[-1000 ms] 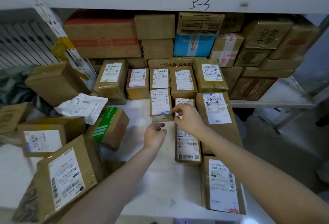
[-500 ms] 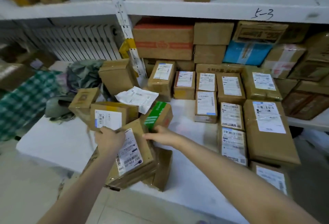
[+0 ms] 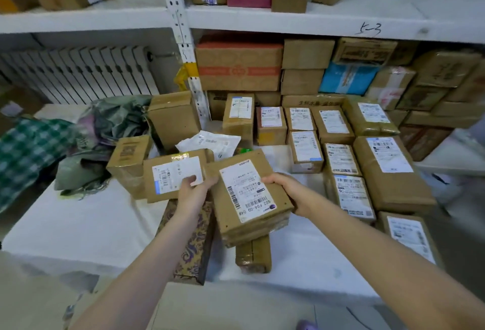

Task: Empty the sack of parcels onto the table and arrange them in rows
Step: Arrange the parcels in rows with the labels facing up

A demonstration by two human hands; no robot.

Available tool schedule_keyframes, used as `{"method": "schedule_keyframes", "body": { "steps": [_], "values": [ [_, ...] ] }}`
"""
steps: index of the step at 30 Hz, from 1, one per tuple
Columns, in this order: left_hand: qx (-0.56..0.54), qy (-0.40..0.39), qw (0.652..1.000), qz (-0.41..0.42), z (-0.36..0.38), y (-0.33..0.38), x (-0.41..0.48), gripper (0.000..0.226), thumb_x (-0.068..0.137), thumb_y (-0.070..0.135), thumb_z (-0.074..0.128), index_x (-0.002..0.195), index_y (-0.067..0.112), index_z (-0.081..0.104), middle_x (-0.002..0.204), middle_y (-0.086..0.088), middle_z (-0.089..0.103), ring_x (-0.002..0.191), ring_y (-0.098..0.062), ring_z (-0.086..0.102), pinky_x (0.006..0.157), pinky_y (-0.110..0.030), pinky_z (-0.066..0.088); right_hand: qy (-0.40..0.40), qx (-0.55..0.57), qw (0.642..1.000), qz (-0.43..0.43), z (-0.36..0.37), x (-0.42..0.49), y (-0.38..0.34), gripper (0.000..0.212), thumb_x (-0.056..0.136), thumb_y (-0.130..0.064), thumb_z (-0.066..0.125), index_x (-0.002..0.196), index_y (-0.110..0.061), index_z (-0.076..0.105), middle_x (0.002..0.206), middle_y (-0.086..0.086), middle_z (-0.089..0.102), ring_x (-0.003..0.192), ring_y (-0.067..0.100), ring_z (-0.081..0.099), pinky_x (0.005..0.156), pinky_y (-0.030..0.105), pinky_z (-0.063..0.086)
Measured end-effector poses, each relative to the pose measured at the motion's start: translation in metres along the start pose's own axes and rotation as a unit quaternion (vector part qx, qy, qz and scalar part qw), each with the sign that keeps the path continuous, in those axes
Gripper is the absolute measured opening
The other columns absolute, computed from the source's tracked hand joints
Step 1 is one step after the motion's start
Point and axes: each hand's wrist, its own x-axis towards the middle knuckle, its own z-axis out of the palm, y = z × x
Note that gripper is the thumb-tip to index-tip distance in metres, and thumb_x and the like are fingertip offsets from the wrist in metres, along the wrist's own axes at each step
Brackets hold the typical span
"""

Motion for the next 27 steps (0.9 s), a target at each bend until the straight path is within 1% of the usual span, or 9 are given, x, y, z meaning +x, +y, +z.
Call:
{"method": "schedule_keyframes", "body": {
  "steps": [4,9,13,15,17,21,23,25,27],
  "values": [
    [-0.013,-0.221,0.97,-0.102,0.013,0.002,-0.013,0.08,0.064,0.042,0.085,0.132,0.019,0.051,0.115,-0.008,0.07,0.107,-0.028,0.066,0.093,-0.044,0.052,0.048,0.077,0.996,-0.001,-0.008,-0.013,0.001,0.024,0.087,-0.023,0.062,0.107,-0.01,0.065,0.093,0.011,0.075,0.08,0.023,0.07,0.071,0.033,0.056],
    [0.014,-0.273,0.959,-0.075,0.027,0.011,-0.003,0.074,0.057,0.029,0.08,0.127,0.022,0.057,0.111,-0.009,0.072,0.106,-0.03,0.066,0.09,-0.043,0.053,0.055,0.118,0.991,-0.017,-0.031,-0.022,0.005,0.029,0.084,-0.032,0.063,0.107,-0.015,0.066,0.1,0.009,0.073,0.091,0.024,0.067,0.089,0.04,0.049],
    [0.14,-0.364,0.92,-0.042,0.036,0.042,0.006,0.06,0.065,0.008,0.076,0.123,0.017,0.063,0.103,-0.01,0.074,0.087,-0.021,0.072,0.074,-0.033,0.056,0.125,-0.022,0.987,-0.102,-0.062,-0.017,-0.012,0.088,0.049,-0.059,0.083,0.126,-0.028,0.055,0.112,-0.015,0.064,0.107,0.009,0.059,0.098,0.032,0.04],
    [0.265,-0.407,0.874,0.006,0.048,0.06,0.005,0.067,0.065,0.007,0.077,0.126,0.028,0.059,0.114,-0.004,0.067,0.086,-0.01,0.07,0.076,-0.026,0.057,0.072,-0.142,0.98,-0.117,-0.077,-0.012,-0.029,0.083,0.055,-0.056,0.084,0.128,-0.038,0.05,0.125,-0.011,0.057,0.115,0.008,0.056,0.1,0.03,0.038],
    [0.364,-0.431,0.825,0.042,0.068,0.076,0.007,0.092,0.057,0.015,0.08,0.14,0.036,0.045,0.13,0.001,0.053,0.103,-0.01,0.062,0.086,-0.026,0.053,-0.028,-0.238,0.969,-0.055,-0.084,-0.01,-0.047,0.077,0.059,-0.049,0.085,0.127,-0.046,0.049,0.135,-0.007,0.053,0.125,0.012,0.05,0.107,0.037,0.037],
    [0.478,-0.424,0.761,0.113,0.102,0.093,0.012,0.102,0.058,0.024,0.086,0.147,0.034,0.037,0.14,0.005,0.044,0.122,-0.013,0.048,0.1,-0.029,0.043,-0.099,-0.25,0.963,0.005,-0.094,-0.001,-0.053,0.073,0.062,-0.024,0.083,0.126,-0.036,0.05,0.122,0.0,0.063,0.116,0.021,0.058,0.101,0.044,0.045],
    [0.488,-0.295,0.795,0.207,0.116,0.094,0.016,0.093,0.067,0.022,0.086,0.147,0.024,0.038,0.142,0.0,0.043,0.127,-0.018,0.044,0.101,-0.029,0.039,-0.041,-0.165,0.985,-0.014,-0.108,0.008,-0.049,0.08,0.054,-0.025,0.085,0.126,-0.027,0.05,0.115,0.005,0.066,0.108,0.025,0.062,0.096,0.048,0.048],
    [0.398,-0.097,0.87,0.276,0.123,0.087,0.026,0.087,0.069,0.02,0.084,0.143,0.018,0.04,0.14,-0.007,0.044,0.13,-0.025,0.042,0.106,-0.037,0.038,0.014,-0.018,0.999,-0.031,-0.125,0.019,-0.044,0.078,0.054,-0.027,0.084,0.125,-0.021,0.052,0.113,0.011,0.067,0.104,0.028,0.062,0.094,0.052,0.047],
    [0.261,-0.021,0.944,0.202,0.125,0.076,0.042,0.092,0.065,0.03,0.086,0.142,0.019,0.037,0.14,-0.008,0.045,0.132,-0.029,0.042,0.109,-0.046,0.038,0.042,0.151,0.987,-0.036,-0.131,0.029,-0.043,0.075,0.056,-0.03,0.083,0.124,-0.017,0.055,0.114,0.012,0.065,0.105,0.029,0.06,0.085,0.049,0.054]
  ]
}}
